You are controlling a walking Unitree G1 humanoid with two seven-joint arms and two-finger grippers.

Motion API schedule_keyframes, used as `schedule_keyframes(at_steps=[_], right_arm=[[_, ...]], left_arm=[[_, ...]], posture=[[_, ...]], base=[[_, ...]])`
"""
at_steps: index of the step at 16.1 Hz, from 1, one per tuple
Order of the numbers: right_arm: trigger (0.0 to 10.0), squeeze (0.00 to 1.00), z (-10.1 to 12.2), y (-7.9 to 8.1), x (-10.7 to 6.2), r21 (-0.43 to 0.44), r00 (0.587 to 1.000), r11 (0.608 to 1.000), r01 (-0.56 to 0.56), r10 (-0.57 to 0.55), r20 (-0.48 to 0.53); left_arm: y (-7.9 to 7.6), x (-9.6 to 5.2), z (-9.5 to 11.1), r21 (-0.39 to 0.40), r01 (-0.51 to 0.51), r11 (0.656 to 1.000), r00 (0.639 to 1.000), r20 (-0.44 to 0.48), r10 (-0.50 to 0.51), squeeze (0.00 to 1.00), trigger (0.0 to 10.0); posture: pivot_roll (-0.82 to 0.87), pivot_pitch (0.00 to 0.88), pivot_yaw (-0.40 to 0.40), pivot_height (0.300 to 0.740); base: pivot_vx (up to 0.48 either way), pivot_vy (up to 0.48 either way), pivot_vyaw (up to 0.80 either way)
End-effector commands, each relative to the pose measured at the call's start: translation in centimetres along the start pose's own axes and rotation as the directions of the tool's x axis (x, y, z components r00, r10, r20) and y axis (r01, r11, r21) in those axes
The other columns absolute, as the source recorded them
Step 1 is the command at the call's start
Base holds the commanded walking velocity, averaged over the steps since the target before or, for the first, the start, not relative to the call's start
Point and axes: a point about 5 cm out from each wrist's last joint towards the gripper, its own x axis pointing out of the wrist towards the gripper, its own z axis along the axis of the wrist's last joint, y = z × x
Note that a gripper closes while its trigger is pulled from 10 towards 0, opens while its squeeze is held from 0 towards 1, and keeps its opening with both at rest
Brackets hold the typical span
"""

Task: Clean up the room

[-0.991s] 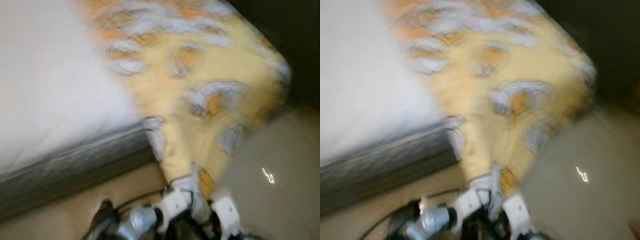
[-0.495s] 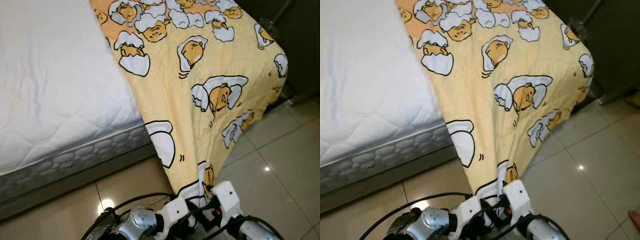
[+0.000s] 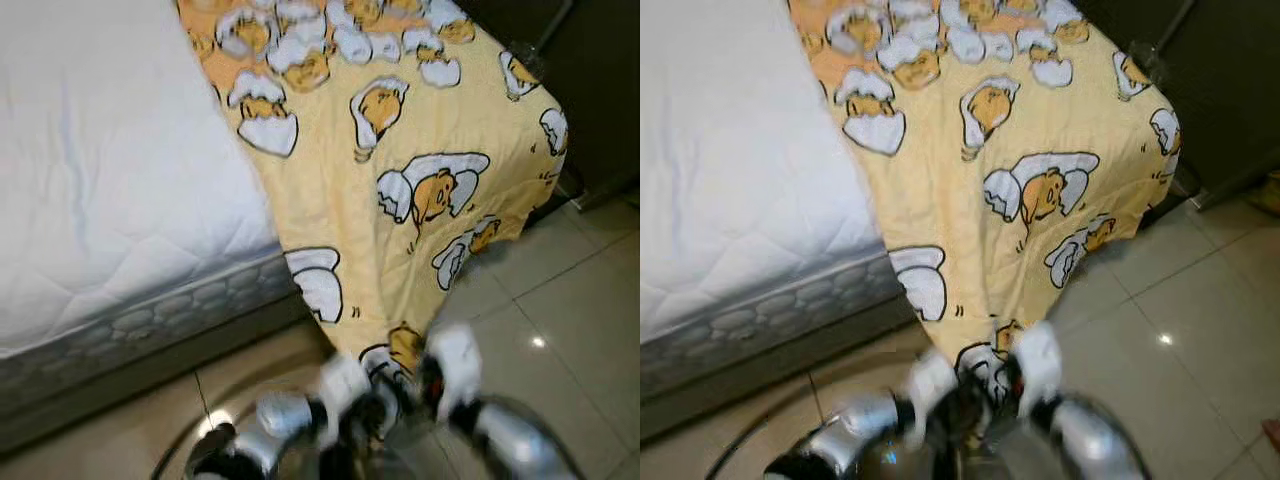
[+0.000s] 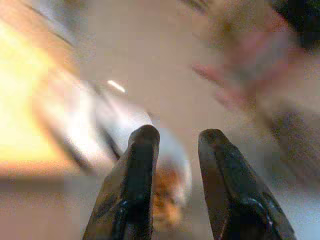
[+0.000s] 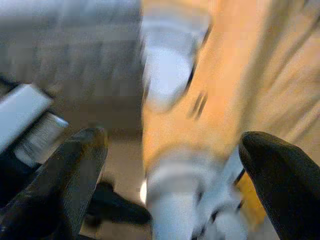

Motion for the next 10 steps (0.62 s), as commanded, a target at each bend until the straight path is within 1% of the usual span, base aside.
schedule_keyframes(at_steps=[1,2,3,4,5,6,7,8,9,10], right_arm=[[10.0,0.0,0.3,-1.3,0.1,0.008,0.997,0.998,0.064,-0.065,0.035],[10.0,0.0,0.5,-1.6,0.3,0.01,0.996,0.997,0.079,-0.08,0.045],[10.0,0.0,0.6,-2.5,0.9,0.023,0.99,0.992,0.123,-0.124,0.061],[10.0,0.0,1.0,-3.6,1.6,0.043,0.98,0.983,0.18,-0.183,0.083],[10.0,0.0,1.2,-4.1,1.8,0.048,0.971,0.976,0.214,-0.218,0.096],[10.0,0.0,2.0,-5.4,2.4,0.068,0.942,0.95,0.303,-0.31,0.132],[10.0,0.0,2.7,-6.4,2.8,0.081,0.914,0.928,0.364,-0.373,0.162],[10.0,0.0,2.9,-6.6,2.9,0.084,0.908,0.923,0.375,-0.384,0.171],[10.0,0.0,3.8,-6.9,3.2,0.075,0.878,0.906,0.416,-0.422,0.227],[10.0,0.0,4.3,-6.8,3.3,0.078,0.867,0.902,0.424,-0.429,0.254]], left_arm=[[3.2,-1.7,1.4,-0.006,-0.21,0.978,0.973,0.092,0.209,1.0,10.0],[4.6,-2.6,1.8,0.001,-0.289,0.957,0.951,0.111,0.287,1.0,10.0],[7.4,-4.8,2.7,-0.001,-0.454,0.891,0.88,0.158,0.449,1.0,10.0],[10.0,-6.9,3.8,-0.052,-0.605,0.795,0.775,0.193,0.602,1.0,10.0],[11.0,-7.9,4.3,-0.064,-0.669,0.741,0.717,0.206,0.666,1.0,10.0],[12.9,-10.0,5.9,-0.121,-0.774,0.621,0.582,0.25,0.774,1.0,10.0],[13.8,-11.3,7.3,-0.166,-0.817,0.552,0.493,0.294,0.818,1.0,10.0],[14.0,-11.5,7.8,-0.177,-0.822,0.541,0.477,0.305,0.825,1.0,10.0],[14.1,-12.5,9.4,-0.209,-0.842,0.498,0.409,0.354,0.841,1.0,10.0],[13.8,-12.7,9.9,-0.216,-0.841,0.496,0.399,0.372,0.838,1.0,10.0]], posture=[[-0.04,0.0,-0.099,0.74],[-0.04,0.0,-0.099,0.74],[-0.02,0.0,-0.077,0.74],[0.01,0.0,-0.06,0.74],[0.01,0.0,-0.056,0.74],[0.02,0.0,-0.038,0.74],[0.04,0.0,-0.031,0.74],[0.04,0.0,-0.03,0.74],[0.06,0.0,-0.014,0.74],[0.06,0.0,-0.01,0.74]], base=[[0.0,0.0,0.0],[0.0,0.0,0.0],[0.0,0.0,0.0],[0.0,0.0,0.0],[0.0,0.0,0.0],[0.0,0.0,0.0],[0.0,0.0,0.0],[0.0,0.0,0.0],[0.0,0.0,0.0],[0.0,0.0,0.0]])
